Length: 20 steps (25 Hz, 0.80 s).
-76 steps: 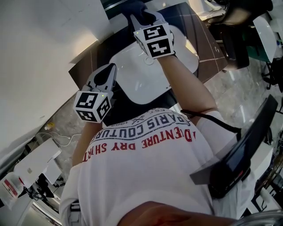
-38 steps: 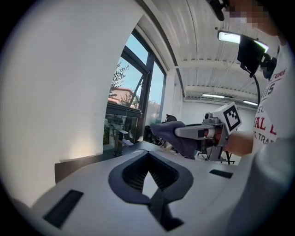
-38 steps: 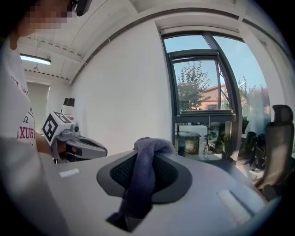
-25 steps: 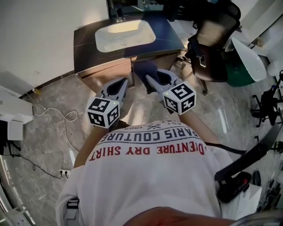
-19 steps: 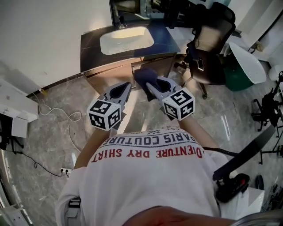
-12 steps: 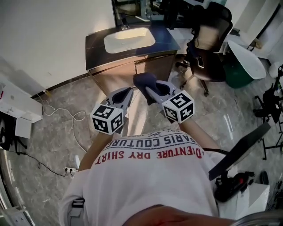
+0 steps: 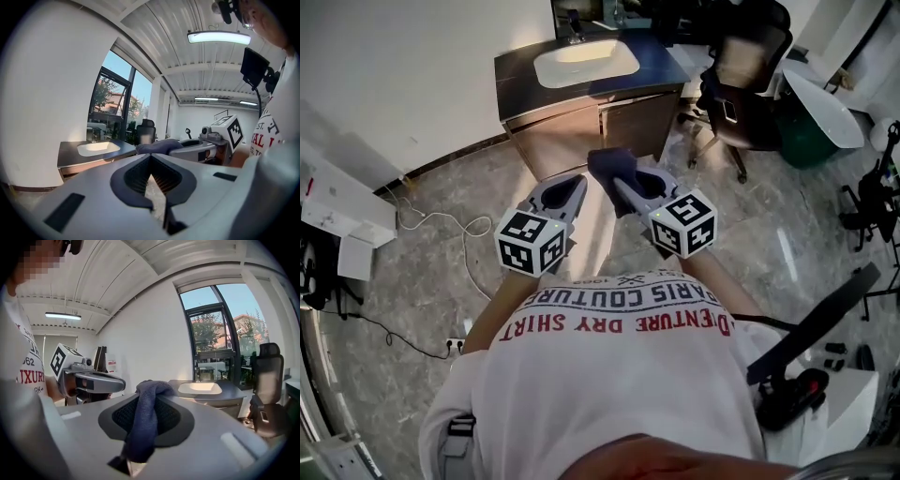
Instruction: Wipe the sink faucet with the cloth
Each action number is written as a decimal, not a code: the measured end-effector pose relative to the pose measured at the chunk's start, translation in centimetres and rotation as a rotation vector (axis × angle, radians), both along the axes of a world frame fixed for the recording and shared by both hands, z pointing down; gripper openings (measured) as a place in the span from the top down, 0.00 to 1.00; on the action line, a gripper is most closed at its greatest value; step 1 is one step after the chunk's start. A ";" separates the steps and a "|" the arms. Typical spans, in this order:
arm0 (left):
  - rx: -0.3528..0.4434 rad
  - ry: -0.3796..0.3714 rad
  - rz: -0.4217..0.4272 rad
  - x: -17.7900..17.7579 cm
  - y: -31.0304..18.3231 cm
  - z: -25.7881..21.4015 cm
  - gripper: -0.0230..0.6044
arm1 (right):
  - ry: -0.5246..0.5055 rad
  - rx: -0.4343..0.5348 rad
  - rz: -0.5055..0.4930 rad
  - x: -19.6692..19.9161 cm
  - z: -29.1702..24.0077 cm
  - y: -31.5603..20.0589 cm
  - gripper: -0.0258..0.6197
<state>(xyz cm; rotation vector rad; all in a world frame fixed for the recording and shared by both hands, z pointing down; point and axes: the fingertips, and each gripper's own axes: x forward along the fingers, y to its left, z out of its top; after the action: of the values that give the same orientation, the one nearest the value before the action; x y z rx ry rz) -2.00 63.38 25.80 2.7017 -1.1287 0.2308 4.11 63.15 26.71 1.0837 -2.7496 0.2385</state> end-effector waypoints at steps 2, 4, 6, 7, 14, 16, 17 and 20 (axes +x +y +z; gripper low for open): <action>-0.004 0.001 0.007 0.0 0.1 0.1 0.96 | -0.007 -0.007 0.006 0.0 0.0 0.2 0.85; -0.011 0.002 0.013 0.2 0.2 0.3 0.96 | -0.018 -0.014 0.012 0.2 0.0 0.3 0.85; -0.012 0.002 0.022 0.5 0.2 0.2 0.96 | -0.020 -0.013 0.018 0.5 -0.1 0.3 0.85; -0.011 0.003 0.025 0.5 0.2 0.1 0.96 | -0.020 -0.012 0.019 0.6 -0.2 0.3 0.85; -0.013 -0.001 0.019 0.6 0.6 0.4 0.96 | -0.006 -0.005 0.009 0.7 0.0 1.0 0.85; -0.013 -0.003 0.018 0.5 0.9 0.3 0.96 | -0.012 -0.007 0.006 0.6 0.0 1.3 0.85; -0.012 -0.004 0.017 0.3 1.1 0.2 0.96 | -0.013 -0.008 0.005 0.5 -0.1 1.5 0.85; -0.011 -0.007 0.016 0.1 1.6 0.1 0.96 | -0.015 -0.011 0.002 0.1 0.0 2.1 0.86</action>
<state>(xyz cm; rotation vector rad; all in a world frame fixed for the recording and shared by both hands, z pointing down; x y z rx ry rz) -1.90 64.94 25.90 2.7033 -1.1044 0.2488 4.26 65.29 26.70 1.0861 -2.7568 0.2627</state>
